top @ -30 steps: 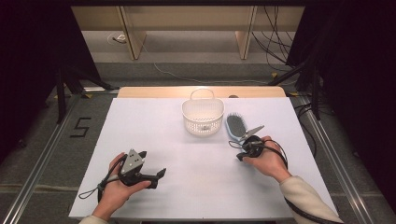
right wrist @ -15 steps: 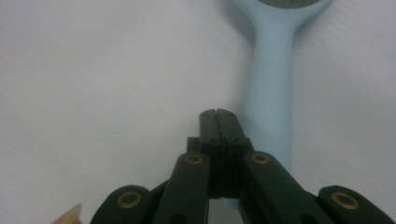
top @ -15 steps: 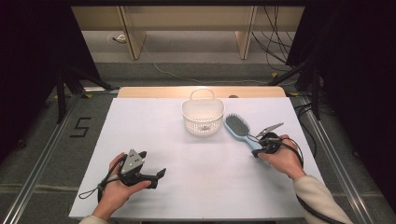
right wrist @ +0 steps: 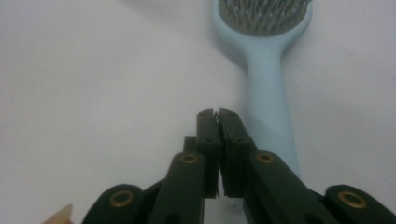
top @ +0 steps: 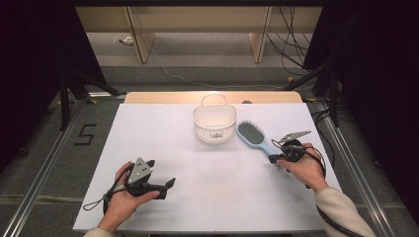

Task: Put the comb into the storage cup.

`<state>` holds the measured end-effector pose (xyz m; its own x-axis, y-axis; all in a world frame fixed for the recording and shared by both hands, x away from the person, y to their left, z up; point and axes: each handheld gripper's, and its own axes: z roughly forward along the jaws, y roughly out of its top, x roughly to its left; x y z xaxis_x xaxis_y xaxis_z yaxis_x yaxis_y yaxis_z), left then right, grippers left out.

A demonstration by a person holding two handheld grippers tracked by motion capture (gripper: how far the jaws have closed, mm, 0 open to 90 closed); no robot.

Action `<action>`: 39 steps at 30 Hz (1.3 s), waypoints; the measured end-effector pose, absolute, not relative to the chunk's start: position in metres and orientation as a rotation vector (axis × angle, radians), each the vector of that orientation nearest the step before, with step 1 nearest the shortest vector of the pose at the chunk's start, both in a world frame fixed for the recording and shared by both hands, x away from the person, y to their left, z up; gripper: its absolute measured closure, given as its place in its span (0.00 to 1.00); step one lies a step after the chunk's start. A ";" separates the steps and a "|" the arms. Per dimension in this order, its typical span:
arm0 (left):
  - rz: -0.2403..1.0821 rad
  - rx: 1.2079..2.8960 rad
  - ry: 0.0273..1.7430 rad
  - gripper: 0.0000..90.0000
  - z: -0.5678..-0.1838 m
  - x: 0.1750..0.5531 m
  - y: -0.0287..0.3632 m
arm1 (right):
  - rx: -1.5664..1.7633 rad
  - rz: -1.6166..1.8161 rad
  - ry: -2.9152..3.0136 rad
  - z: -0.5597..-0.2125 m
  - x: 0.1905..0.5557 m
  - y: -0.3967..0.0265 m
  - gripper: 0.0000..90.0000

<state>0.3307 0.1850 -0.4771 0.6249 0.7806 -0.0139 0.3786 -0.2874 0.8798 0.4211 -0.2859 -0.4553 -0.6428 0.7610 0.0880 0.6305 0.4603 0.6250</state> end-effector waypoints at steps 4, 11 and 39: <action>0.532 1.894 0.924 0.05 -0.477 0.331 0.185 | 1.151 1.135 2.434 -0.455 0.415 -0.291 0.83; 0.535 1.894 0.925 0.05 -0.477 0.331 0.186 | 1.073 1.423 2.282 -0.452 0.402 -0.299 0.56; 0.544 1.886 0.937 0.05 -0.477 0.331 0.188 | 0.929 1.594 2.058 -0.440 0.355 -0.321 0.18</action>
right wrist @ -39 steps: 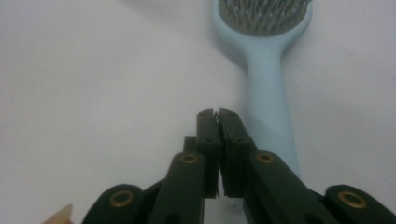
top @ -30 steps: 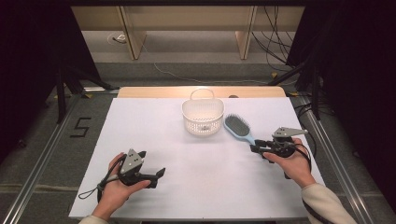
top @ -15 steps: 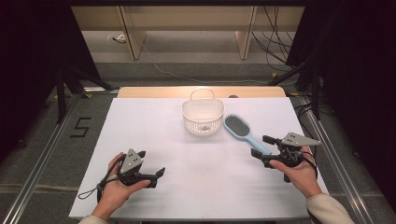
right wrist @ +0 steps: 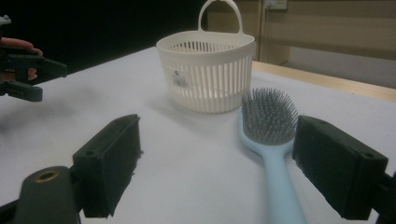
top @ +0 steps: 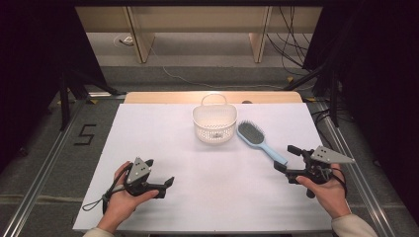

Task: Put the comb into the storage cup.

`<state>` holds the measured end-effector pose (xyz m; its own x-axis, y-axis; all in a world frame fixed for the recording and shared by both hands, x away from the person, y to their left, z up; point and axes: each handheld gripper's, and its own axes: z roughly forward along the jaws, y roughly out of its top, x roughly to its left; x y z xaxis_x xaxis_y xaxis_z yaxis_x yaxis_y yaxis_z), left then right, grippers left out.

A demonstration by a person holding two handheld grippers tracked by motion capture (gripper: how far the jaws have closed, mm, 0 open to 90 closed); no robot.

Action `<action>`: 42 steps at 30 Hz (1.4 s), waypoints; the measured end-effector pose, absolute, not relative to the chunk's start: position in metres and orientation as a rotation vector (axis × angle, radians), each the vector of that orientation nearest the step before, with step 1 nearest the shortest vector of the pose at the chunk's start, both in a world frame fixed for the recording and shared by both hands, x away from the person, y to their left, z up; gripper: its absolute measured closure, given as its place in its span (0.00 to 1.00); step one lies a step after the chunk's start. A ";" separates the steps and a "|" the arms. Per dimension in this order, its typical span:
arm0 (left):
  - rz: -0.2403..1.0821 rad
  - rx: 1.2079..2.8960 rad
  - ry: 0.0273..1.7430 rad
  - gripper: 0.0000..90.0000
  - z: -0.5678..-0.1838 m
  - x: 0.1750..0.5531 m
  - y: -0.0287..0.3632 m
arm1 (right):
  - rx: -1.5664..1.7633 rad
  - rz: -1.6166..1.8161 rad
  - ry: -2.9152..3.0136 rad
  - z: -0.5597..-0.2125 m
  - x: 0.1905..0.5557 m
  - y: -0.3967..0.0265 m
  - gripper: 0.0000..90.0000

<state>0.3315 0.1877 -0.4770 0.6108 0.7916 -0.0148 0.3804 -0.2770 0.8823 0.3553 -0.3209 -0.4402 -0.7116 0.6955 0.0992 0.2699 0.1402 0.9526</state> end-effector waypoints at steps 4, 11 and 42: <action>0.543 1.884 0.940 0.05 -0.477 0.332 0.188 | 0.930 1.590 2.044 -0.439 0.351 -0.326 0.18; 0.541 1.882 0.943 0.06 -0.477 0.332 0.188 | 0.936 1.570 2.036 -0.437 0.350 -0.331 0.18; 0.550 1.885 0.927 0.06 -0.476 0.334 0.188 | 1.016 1.280 2.168 -0.401 0.404 -0.340 0.20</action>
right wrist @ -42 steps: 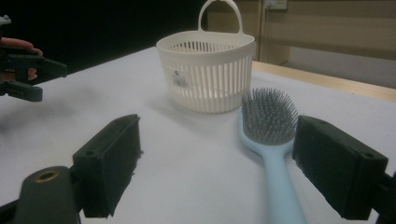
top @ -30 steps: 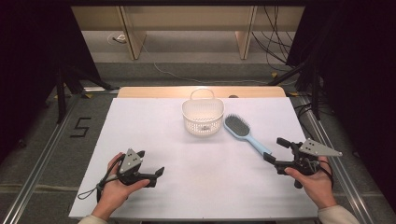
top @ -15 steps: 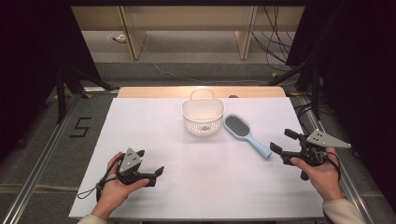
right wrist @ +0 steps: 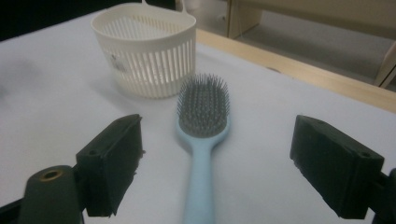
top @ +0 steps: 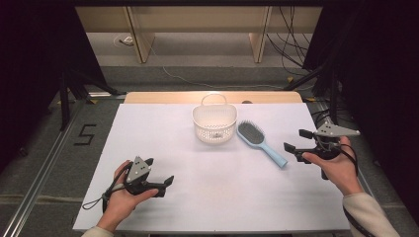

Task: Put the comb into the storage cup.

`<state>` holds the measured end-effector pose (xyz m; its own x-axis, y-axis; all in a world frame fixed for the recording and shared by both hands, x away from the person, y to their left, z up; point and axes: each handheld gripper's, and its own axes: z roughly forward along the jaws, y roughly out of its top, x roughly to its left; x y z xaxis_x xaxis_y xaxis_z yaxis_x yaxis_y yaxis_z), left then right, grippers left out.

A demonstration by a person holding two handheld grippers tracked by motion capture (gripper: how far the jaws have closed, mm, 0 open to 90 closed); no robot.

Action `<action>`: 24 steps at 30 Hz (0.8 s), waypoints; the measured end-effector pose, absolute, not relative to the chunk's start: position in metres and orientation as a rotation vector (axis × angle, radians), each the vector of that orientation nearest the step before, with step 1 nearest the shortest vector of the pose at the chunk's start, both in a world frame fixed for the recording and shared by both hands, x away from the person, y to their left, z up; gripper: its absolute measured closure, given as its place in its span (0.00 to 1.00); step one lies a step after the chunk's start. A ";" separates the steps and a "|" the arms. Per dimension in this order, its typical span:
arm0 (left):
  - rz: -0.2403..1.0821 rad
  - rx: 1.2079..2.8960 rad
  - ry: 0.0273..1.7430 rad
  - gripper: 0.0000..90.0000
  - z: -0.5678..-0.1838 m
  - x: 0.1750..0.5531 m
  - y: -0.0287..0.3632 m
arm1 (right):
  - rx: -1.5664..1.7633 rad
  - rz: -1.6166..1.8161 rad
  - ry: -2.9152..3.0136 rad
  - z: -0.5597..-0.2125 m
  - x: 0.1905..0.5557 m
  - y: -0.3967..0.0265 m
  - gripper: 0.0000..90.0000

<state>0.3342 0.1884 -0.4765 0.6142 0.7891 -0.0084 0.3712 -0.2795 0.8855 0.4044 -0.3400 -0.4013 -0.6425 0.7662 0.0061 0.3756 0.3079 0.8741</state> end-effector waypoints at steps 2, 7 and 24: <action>0.548 1.885 0.927 0.06 -0.476 0.334 0.188 | 1.022 1.249 2.198 -0.401 0.410 -0.337 0.20; 0.546 1.884 0.926 0.06 -0.476 0.334 0.188 | 1.031 1.163 2.301 -0.403 0.424 -0.329 0.19; 0.540 1.881 0.927 0.06 -0.477 0.334 0.188 | 1.084 0.898 2.521 -0.422 0.458 -0.302 0.21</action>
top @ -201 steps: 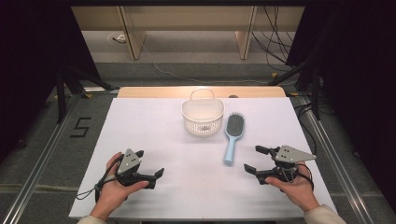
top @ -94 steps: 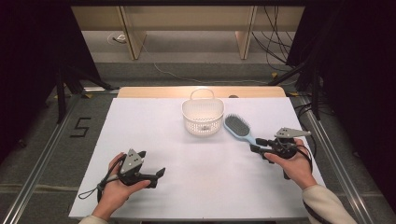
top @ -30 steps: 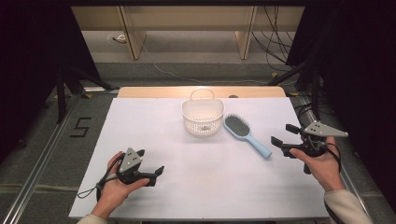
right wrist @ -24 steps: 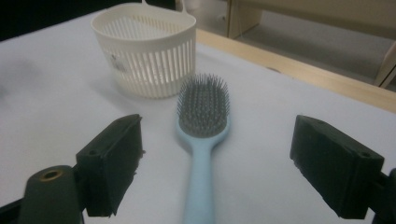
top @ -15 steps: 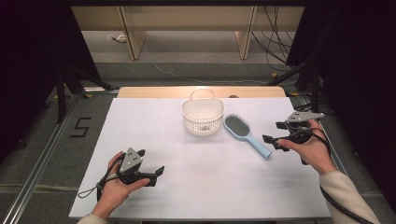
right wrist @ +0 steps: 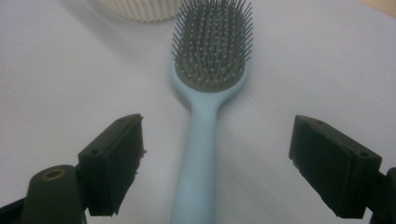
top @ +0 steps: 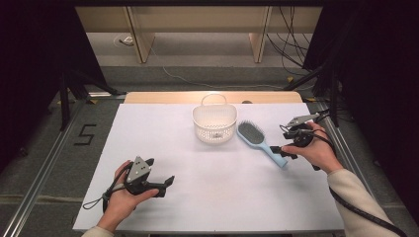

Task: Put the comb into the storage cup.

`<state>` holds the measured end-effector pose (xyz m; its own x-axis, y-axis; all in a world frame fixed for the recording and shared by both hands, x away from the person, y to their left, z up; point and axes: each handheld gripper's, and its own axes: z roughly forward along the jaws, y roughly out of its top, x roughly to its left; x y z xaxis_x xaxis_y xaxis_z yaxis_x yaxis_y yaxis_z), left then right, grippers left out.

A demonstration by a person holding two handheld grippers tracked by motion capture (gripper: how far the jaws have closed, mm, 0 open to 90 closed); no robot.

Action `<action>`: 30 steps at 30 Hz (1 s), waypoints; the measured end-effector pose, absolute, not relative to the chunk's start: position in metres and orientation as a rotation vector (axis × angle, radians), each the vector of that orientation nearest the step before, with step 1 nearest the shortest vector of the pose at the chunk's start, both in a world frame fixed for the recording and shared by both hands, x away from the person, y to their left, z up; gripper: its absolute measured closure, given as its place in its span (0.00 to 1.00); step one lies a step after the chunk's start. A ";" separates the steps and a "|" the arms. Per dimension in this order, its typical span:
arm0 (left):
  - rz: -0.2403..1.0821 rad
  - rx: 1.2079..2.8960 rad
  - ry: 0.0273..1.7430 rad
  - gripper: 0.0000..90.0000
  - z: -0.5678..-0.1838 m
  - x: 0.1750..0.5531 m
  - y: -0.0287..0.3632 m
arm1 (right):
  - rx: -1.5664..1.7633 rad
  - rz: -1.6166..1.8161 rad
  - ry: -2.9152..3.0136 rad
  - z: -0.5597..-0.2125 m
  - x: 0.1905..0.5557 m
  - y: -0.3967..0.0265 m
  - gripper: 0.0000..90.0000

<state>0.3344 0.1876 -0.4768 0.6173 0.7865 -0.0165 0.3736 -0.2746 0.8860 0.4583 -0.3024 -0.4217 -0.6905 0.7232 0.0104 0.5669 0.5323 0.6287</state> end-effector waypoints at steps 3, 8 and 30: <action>0.539 1.881 0.927 0.06 -0.477 0.335 0.188 | 1.079 0.863 2.544 -0.424 0.464 -0.298 0.21; 0.537 1.880 0.928 0.06 -0.477 0.335 0.188 | 1.077 0.777 2.585 -0.428 0.474 -0.288 0.22; 0.530 1.882 0.927 0.06 -0.477 0.335 0.187 | 1.133 0.477 2.755 -0.449 0.504 -0.261 0.25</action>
